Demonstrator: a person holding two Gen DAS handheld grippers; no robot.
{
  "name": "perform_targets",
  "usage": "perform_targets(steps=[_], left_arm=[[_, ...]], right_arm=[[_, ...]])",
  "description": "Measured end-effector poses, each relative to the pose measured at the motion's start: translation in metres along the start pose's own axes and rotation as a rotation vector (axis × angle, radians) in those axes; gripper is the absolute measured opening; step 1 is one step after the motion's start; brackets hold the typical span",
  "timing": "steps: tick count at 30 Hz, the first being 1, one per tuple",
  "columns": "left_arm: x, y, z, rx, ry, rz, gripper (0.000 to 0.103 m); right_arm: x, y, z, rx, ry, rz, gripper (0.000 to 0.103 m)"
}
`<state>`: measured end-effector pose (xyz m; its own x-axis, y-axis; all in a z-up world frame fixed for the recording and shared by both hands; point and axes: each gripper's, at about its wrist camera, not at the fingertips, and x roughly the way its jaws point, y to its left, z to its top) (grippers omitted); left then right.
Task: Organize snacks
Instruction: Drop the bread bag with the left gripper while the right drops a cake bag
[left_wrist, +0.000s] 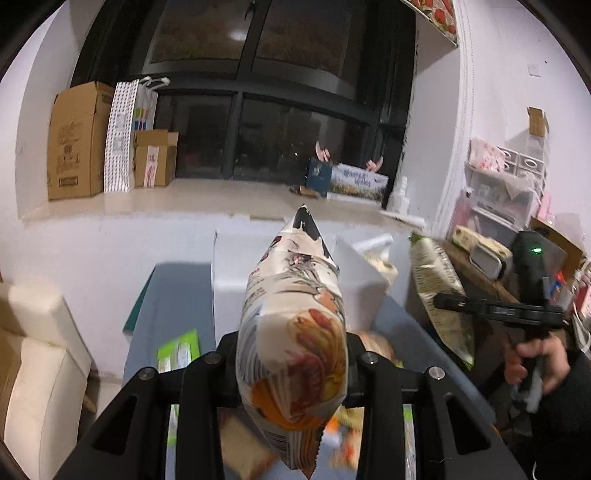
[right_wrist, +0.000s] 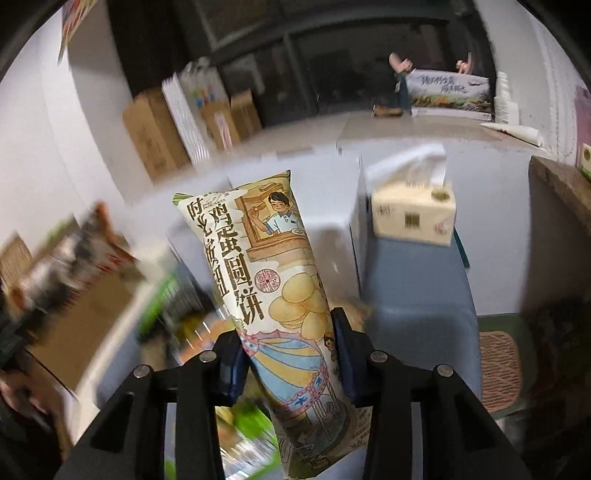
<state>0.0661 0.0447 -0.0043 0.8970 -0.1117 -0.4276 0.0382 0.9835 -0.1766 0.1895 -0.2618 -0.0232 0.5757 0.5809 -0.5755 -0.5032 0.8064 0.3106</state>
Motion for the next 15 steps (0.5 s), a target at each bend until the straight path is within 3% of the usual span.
perform_targets(steps=[6,10,13,14,15], left_arm=[[0.091,0.013,0.065,-0.059,0.007,0.103,0.039],[0.148,0.017,0.087,-0.039,0.031,0.178,0.039],[0.18,0.026,0.092,-0.074,0.058,0.245,0.04],[0.191,0.03,0.093,-0.097,0.067,0.273,0.042],[0.197,0.035,0.093,-0.11,0.071,0.305,0.054]], right_arm=[[0.039,-0.001,0.072,0.171,-0.029,-0.009,0.044],[0.091,-0.016,0.113,0.308,0.035,-0.027,0.044],[0.126,-0.021,0.134,0.325,0.072,-0.097,0.044],[0.136,-0.024,0.137,0.334,0.082,-0.128,0.044],[0.145,-0.027,0.14,0.35,0.095,-0.141,0.045]])
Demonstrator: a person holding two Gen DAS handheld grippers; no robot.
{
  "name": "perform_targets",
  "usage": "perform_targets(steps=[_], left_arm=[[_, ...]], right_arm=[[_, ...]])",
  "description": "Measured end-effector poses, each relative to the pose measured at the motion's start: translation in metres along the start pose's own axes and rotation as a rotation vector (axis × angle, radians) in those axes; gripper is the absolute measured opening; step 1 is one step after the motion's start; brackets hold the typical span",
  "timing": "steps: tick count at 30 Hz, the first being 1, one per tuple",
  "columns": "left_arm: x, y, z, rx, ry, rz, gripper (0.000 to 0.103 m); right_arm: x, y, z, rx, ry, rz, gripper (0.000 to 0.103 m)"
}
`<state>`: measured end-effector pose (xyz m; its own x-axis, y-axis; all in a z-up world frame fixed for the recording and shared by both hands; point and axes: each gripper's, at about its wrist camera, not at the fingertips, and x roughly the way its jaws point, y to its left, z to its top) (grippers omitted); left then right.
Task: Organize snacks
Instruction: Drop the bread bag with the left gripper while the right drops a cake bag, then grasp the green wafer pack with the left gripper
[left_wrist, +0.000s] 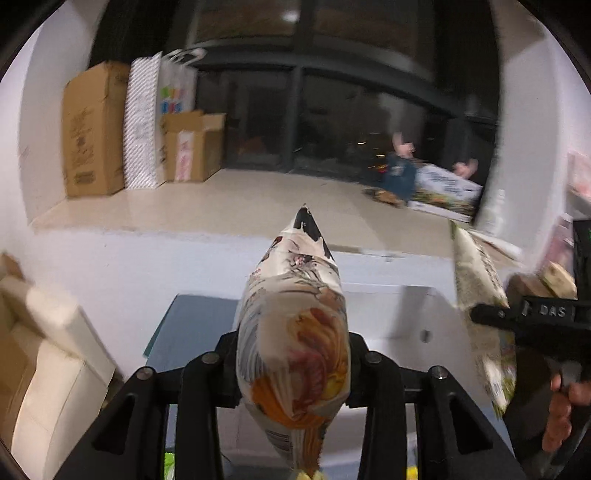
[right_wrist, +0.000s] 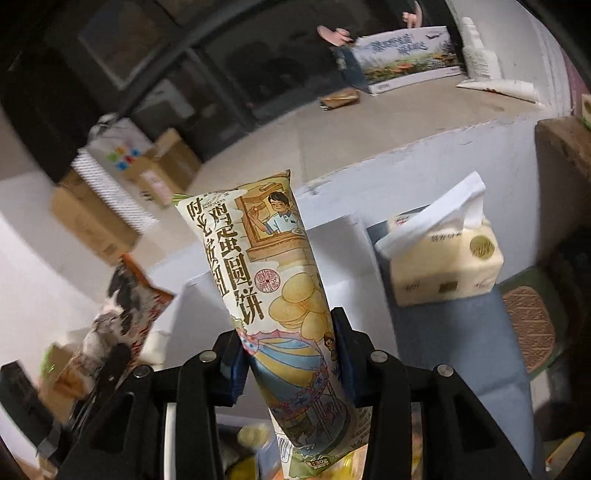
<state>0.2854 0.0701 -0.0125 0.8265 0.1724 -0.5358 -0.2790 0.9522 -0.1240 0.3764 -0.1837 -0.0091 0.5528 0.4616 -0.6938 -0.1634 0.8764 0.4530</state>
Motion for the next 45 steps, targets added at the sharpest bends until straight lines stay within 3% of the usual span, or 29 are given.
perform_targets(steps=[1,2,4,6,10,16,21,25,29,31,35,39,45], left_arm=[[0.008,0.001,0.0,-0.004,0.005,0.027,0.068],[0.017,0.002,0.0,0.003,0.024,0.039,0.103],[0.019,0.004,-0.007,0.023,0.012,0.05,0.103],[0.017,0.008,-0.011,0.047,0.015,0.04,0.103],[0.001,0.02,-0.011,0.061,-0.011,0.019,0.103],[-0.044,0.033,-0.006,0.078,-0.072,-0.03,0.103],[-0.085,0.049,-0.014,0.078,-0.099,-0.089,0.103],[-0.119,0.059,-0.036,0.118,-0.104,-0.104,0.103],[-0.149,0.079,-0.069,0.123,-0.033,-0.155,0.103],[-0.157,0.087,-0.087,0.127,0.001,-0.146,0.103],[-0.171,0.108,-0.129,0.075,0.091,-0.177,0.103],[-0.176,0.117,-0.159,0.031,0.127,-0.213,0.103],[-0.157,0.117,-0.173,0.013,0.168,-0.211,0.103]], right_arm=[[0.01,-0.002,0.004,0.022,0.02,0.002,0.048],[0.019,-0.003,0.008,0.042,0.039,0.004,0.055],[0.022,-0.008,0.01,0.072,-0.012,-0.029,0.103],[0.019,-0.01,0.008,0.064,-0.059,-0.039,0.103],[0.015,-0.006,0.003,0.024,-0.059,-0.022,0.103],[-0.021,0.001,-0.008,-0.022,-0.12,0.077,0.103],[-0.065,0.019,-0.034,-0.167,-0.245,0.093,0.103],[-0.097,0.032,-0.066,-0.259,-0.267,0.159,0.103],[-0.127,0.038,-0.104,-0.333,-0.243,0.234,0.103],[-0.139,0.038,-0.128,-0.367,-0.209,0.269,0.103],[-0.158,0.033,-0.172,-0.4,-0.204,0.269,0.103],[-0.173,0.024,-0.212,-0.416,-0.23,0.273,0.103],[-0.193,0.017,-0.243,-0.457,-0.249,0.259,0.103]])
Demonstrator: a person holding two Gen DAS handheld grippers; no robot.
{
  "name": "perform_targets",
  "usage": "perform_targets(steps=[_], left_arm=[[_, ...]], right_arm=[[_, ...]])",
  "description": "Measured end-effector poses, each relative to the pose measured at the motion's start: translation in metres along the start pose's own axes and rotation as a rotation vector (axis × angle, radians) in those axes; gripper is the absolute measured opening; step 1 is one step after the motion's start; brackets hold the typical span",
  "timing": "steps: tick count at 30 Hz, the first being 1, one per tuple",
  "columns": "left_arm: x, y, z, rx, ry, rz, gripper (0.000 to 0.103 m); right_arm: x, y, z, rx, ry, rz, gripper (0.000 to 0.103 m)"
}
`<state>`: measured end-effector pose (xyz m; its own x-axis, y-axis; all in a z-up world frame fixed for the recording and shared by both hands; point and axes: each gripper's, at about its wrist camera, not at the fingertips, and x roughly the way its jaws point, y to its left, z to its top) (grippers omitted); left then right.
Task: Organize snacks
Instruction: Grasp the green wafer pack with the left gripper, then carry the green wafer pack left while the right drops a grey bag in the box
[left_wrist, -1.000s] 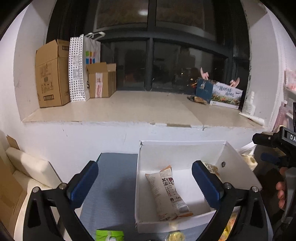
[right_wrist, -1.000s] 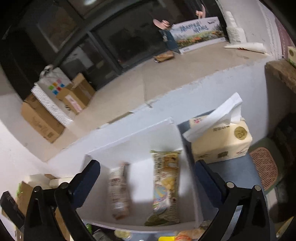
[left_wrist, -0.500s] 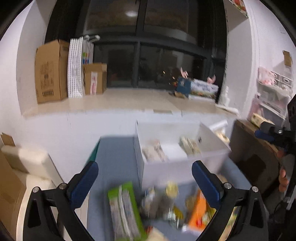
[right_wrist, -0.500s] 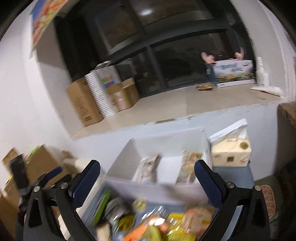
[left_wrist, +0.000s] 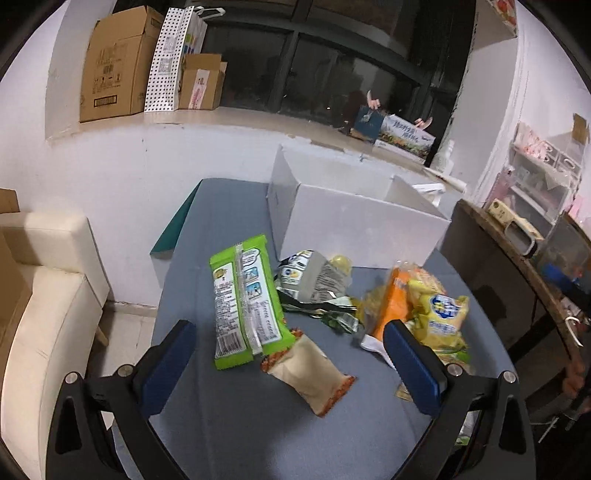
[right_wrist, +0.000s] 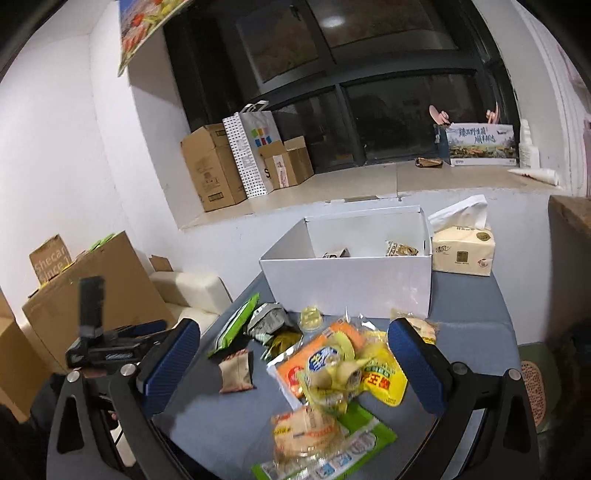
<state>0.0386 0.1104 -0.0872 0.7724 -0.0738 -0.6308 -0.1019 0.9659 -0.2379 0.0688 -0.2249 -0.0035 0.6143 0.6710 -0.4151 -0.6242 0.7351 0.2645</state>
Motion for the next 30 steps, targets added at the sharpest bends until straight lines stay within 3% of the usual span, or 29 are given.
perform_targets(steps=[10,16,18,19,20,23,30], left_arm=[[0.08,0.052,0.014,-0.213,0.16,0.0,0.102],[0.118,0.06,0.022,-0.233,0.213,0.015,0.102],[0.128,0.06,0.023,-0.246,0.231,0.008,0.094],[0.13,0.058,0.024,-0.238,0.22,0.028,0.09],[0.132,0.057,0.026,-0.23,0.217,0.039,0.068],[0.129,0.057,0.024,-0.236,0.194,0.02,0.06],[0.089,0.054,0.019,-0.197,0.084,0.046,0.059]], right_arm=[[-0.003,-0.003,0.001,0.024,-0.01,-0.009,0.103],[0.0,-0.008,-0.002,0.047,-0.002,-0.02,0.103],[0.002,-0.011,-0.002,0.059,0.001,-0.022,0.103],[0.002,-0.012,-0.002,0.066,0.004,-0.024,0.103],[0.003,-0.014,-0.003,0.072,0.008,-0.031,0.103],[0.002,-0.017,-0.003,0.083,0.01,-0.037,0.103],[0.002,-0.018,-0.003,0.099,0.008,-0.046,0.103]])
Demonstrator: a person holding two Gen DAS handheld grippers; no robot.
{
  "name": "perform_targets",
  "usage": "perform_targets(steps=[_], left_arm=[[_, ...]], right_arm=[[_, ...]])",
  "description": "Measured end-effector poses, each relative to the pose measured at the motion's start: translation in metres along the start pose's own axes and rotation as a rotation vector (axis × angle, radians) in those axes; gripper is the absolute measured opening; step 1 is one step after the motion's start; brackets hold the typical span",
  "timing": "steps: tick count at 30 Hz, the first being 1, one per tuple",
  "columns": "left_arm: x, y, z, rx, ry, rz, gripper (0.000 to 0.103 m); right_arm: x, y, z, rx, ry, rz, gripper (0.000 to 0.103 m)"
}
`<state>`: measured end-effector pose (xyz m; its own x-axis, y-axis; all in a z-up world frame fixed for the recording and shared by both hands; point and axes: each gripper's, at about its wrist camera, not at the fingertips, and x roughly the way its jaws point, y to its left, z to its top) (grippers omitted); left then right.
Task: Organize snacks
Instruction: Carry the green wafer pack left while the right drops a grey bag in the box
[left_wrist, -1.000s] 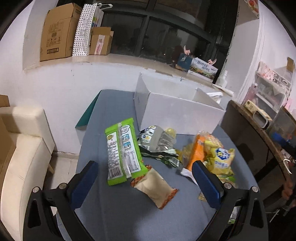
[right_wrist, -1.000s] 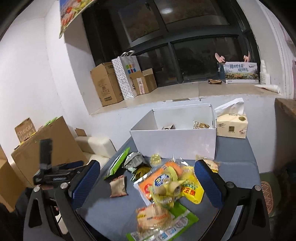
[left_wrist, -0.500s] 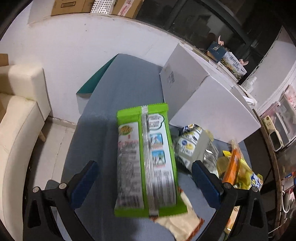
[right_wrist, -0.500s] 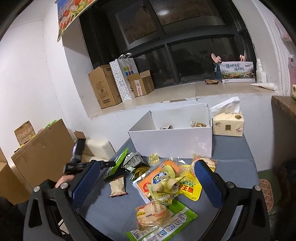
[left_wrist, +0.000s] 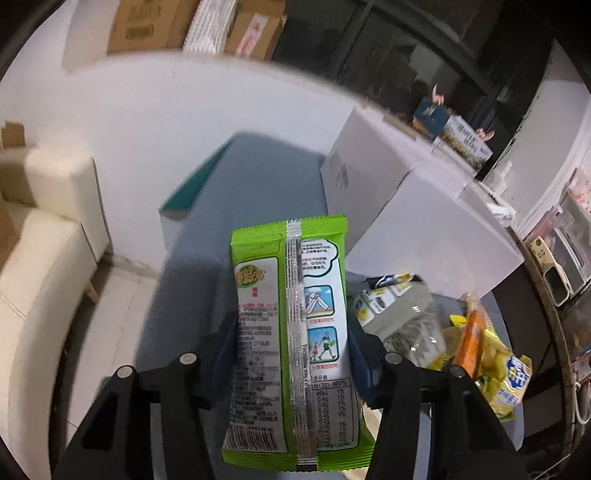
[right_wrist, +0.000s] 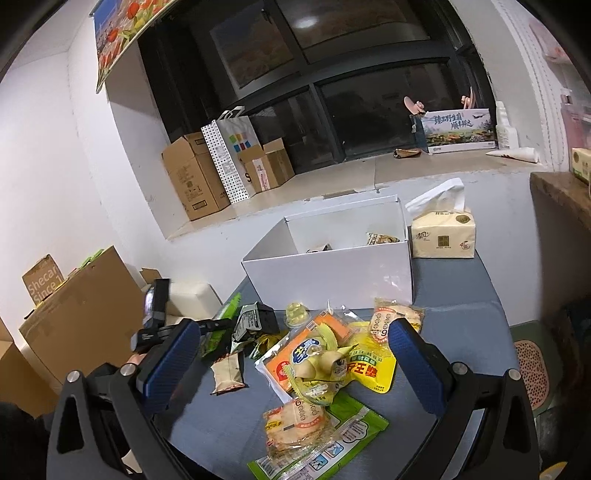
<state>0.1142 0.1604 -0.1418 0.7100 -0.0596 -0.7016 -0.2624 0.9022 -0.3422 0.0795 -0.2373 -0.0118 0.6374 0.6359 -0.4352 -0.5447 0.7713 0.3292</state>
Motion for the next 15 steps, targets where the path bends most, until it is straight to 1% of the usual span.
perform_targets(steps=[5,7,9,11,15], left_arm=[[-0.061,-0.014,-0.001,0.076,-0.137,-0.014,0.059],[-0.081,-0.021,-0.002,0.091,-0.173,-0.027,0.059],[-0.101,-0.024,-0.004,0.087,-0.2,-0.061,0.059],[-0.122,-0.028,-0.007,0.085,-0.237,-0.072,0.059],[-0.157,-0.035,-0.017,0.134,-0.303,-0.042,0.059]], right_arm=[[0.013,0.01,-0.002,-0.036,0.036,0.008,0.103],[0.021,0.018,-0.003,-0.072,0.053,0.012,0.103],[0.032,0.03,-0.005,-0.126,0.081,0.014,0.103],[0.048,0.044,-0.006,-0.193,0.114,0.017,0.103],[0.092,0.074,-0.008,-0.328,0.209,0.021,0.103]])
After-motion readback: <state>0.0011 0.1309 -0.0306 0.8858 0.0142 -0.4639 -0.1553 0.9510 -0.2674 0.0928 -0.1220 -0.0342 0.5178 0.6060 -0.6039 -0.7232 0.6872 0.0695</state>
